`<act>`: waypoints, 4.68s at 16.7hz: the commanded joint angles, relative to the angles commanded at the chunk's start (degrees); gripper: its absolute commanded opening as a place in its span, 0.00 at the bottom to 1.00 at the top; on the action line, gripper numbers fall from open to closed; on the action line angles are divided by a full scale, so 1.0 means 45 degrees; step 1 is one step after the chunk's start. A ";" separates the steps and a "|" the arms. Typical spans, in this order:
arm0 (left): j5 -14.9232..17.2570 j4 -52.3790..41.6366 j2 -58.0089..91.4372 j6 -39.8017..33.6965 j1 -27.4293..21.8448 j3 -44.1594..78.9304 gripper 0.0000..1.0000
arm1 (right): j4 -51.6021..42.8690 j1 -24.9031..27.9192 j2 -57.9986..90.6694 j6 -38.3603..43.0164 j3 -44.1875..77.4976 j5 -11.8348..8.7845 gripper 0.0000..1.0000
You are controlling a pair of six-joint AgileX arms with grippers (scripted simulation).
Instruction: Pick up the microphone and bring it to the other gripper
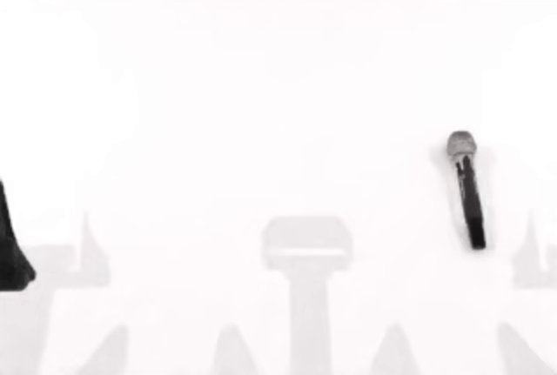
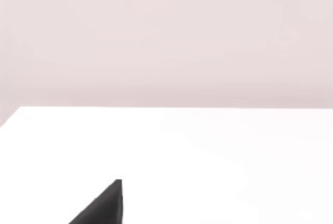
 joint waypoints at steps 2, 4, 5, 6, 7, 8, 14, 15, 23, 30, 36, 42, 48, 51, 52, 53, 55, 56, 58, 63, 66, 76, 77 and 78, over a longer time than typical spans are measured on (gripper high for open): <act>0.0000 0.0000 0.0000 0.0000 0.0000 0.0000 1.00 | 0.0000 0.0000 0.0000 0.0000 0.0000 0.0000 1.00; 0.0000 0.0000 0.0000 0.0000 0.0000 0.0000 1.00 | -0.0261 0.0107 0.0391 0.0101 0.0383 -0.0007 1.00; 0.0000 0.0000 0.0000 0.0000 0.0000 0.0000 1.00 | -0.0522 0.0206 0.0791 0.0202 0.0775 -0.0008 1.00; 0.0000 0.0000 0.0000 0.0000 0.0000 0.0000 1.00 | -0.0860 0.0327 0.1328 0.0331 0.1286 -0.0003 1.00; 0.0000 0.0000 0.0000 0.0000 0.0000 0.0000 1.00 | -0.1267 0.0467 0.2001 0.0485 0.1895 0.0009 1.00; 0.0000 0.0000 0.0000 0.0000 0.0000 0.0000 1.00 | -0.1737 0.0622 0.2811 0.0659 0.2584 0.0028 1.00; 0.0000 0.0000 0.0000 0.0000 0.0000 0.0000 1.00 | -0.5520 0.1785 0.9975 0.1958 0.7683 0.0214 1.00; 0.0000 0.0000 0.0000 0.0000 0.0000 0.0000 1.00 | -0.6229 0.2001 1.1382 0.2189 0.8590 0.0248 1.00; 0.0000 0.0000 0.0000 0.0000 0.0000 0.0000 1.00 | -1.1185 0.3579 2.0856 0.3864 1.5166 0.0435 1.00; 0.0000 0.0000 0.0000 0.0000 0.0000 0.0000 1.00 | -1.2944 0.4218 2.4252 0.4560 1.8063 0.0485 1.00; 0.0000 0.0000 0.0000 0.0000 0.0000 0.0000 1.00 | -1.2886 0.4157 2.4257 0.4545 1.8016 0.0480 1.00; 0.0000 0.0000 0.0000 0.0000 0.0000 0.0000 1.00 | -1.0191 0.4138 2.5599 0.4501 1.6744 0.0489 1.00; 0.0000 0.0000 0.0000 0.0000 0.0000 0.0000 1.00 | -0.8496 0.4114 2.6536 0.4489 1.5892 0.0495 1.00; 0.0000 0.0000 0.0000 0.0000 0.0000 0.0000 1.00 | -0.8496 0.4114 2.6536 0.4489 1.5892 0.0495 0.92; 0.0000 0.0000 0.0000 0.0000 0.0000 0.0000 1.00 | -0.8496 0.4114 2.6536 0.4489 1.5892 0.0495 0.85; 0.0000 0.0000 0.0000 0.0000 0.0000 0.0000 1.00 | -0.8496 0.4114 2.6536 0.4489 1.5892 0.0495 0.77; 0.0000 0.0000 0.0000 0.0000 0.0000 0.0000 1.00 | -0.8496 0.4114 2.6536 0.4489 1.5892 0.0495 0.62; 0.0000 0.0000 0.0000 0.0000 0.0000 0.0000 1.00 | -0.8496 0.4114 2.6536 0.4489 1.5892 0.0495 0.55; 0.0000 0.0000 0.0000 0.0000 0.0000 0.0000 1.00 | -0.8496 0.4114 2.6536 0.4489 1.5892 0.0495 0.40; 0.0000 0.0000 0.0000 0.0000 0.0000 0.0000 1.00 | -0.8496 0.4114 2.6536 0.4489 1.5892 0.0495 0.02; 0.0000 0.0000 0.0000 0.0000 0.0000 0.0000 1.00 | -0.8496 0.4114 2.6536 0.4489 1.5892 0.0495 0.00; 0.0000 0.0000 0.0000 0.0000 0.0000 0.0000 1.00 | -0.7952 0.4167 2.5690 0.4204 1.6076 0.0290 0.00; 0.0000 0.0000 0.0000 0.0000 0.0000 0.0000 1.00 | -0.7431 0.4171 2.5588 0.4081 1.5972 0.0094 0.00; 0.0000 0.0000 0.0000 0.0000 0.0000 0.0000 1.00 | -0.6787 0.4172 2.5467 0.3937 1.5838 -0.0141 0.00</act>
